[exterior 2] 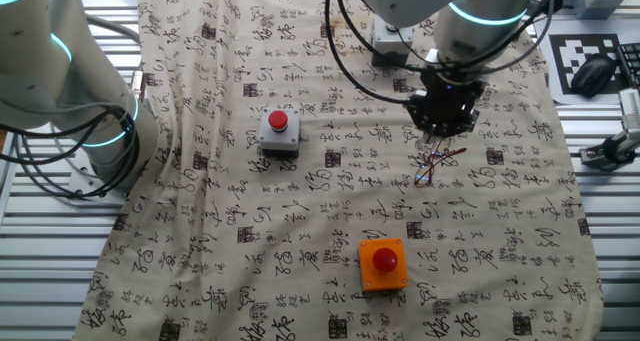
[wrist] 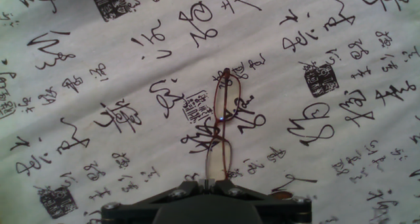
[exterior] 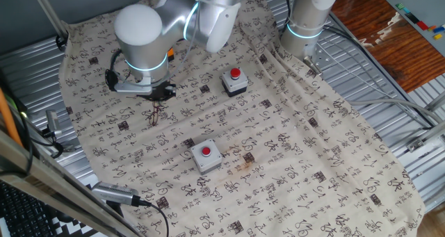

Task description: Unfold the leg of the glasses (with one hand)

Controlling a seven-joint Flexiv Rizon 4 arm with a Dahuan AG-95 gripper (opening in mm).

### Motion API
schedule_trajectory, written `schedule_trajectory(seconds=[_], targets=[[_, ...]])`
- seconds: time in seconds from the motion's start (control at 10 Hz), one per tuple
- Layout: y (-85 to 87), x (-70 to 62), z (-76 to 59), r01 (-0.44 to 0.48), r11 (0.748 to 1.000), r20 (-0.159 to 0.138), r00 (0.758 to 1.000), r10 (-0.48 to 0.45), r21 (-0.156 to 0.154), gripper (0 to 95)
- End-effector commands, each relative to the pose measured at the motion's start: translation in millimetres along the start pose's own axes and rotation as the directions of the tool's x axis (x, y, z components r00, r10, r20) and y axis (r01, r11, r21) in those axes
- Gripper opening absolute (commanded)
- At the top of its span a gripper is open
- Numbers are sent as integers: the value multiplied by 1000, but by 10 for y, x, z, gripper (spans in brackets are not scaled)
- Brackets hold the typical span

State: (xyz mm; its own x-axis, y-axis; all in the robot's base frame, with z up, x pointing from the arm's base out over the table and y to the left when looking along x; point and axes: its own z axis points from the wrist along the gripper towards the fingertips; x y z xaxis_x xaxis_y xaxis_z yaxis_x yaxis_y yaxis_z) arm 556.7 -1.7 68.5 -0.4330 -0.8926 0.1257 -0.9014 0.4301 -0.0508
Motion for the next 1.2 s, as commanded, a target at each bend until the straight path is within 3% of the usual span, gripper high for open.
schedule_trajectory(seconds=[0.1, 0.4, 0.9, 1.2], targets=[[-4, -4, 1, 5, 1000, 1, 1000, -5, 2, 190], [-34, 35, 15, 28, 1000, 0, 1000, -28, 13, 190], [-111, 70, 185, 45, 999, 9, 999, -46, 23, 190], [-116, 76, 207, 48, 999, 15, 999, -49, 20, 190]])
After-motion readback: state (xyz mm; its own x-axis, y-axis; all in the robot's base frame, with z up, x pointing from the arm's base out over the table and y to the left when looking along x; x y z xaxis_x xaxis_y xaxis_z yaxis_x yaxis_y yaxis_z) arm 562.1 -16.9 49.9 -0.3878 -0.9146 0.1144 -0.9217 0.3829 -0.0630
